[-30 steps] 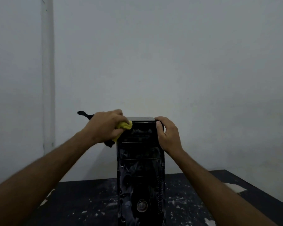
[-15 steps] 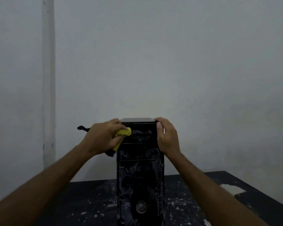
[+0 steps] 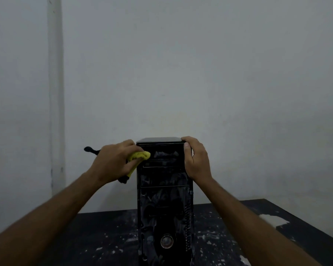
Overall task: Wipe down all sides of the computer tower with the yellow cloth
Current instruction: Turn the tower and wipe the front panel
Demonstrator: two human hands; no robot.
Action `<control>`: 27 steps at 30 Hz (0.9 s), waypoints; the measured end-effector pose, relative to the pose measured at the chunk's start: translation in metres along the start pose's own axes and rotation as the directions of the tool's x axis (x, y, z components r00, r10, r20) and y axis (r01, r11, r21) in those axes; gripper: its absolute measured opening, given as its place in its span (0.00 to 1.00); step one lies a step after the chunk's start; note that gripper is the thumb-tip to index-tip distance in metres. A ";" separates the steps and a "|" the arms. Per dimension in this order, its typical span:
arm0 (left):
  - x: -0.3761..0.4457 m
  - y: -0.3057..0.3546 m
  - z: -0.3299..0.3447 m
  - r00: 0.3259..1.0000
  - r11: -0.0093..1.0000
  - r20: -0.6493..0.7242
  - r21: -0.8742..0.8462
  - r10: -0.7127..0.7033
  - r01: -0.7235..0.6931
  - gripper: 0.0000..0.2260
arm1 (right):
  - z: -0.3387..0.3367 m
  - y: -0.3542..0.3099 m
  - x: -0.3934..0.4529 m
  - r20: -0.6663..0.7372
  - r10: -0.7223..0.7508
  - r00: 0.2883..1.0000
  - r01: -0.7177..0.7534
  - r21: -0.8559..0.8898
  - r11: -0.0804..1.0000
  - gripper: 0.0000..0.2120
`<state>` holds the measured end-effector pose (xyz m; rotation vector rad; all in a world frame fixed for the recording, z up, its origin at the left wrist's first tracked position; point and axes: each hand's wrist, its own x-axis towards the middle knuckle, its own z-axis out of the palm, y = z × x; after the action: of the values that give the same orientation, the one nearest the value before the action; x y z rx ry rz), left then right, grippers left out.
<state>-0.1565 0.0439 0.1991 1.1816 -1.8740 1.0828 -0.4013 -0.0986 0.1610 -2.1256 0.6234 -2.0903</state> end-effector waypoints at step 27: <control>0.006 0.027 0.016 0.989 0.977 0.052 0.156 0.139 -0.145 0.11 | 0.001 0.001 0.001 -0.007 0.005 1.000 -0.005 -0.011 1.000 0.16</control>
<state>-0.1856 0.0344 0.1895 1.1790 -1.9576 1.3172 -0.4003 -0.1004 0.1609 -2.1210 0.6415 -2.0971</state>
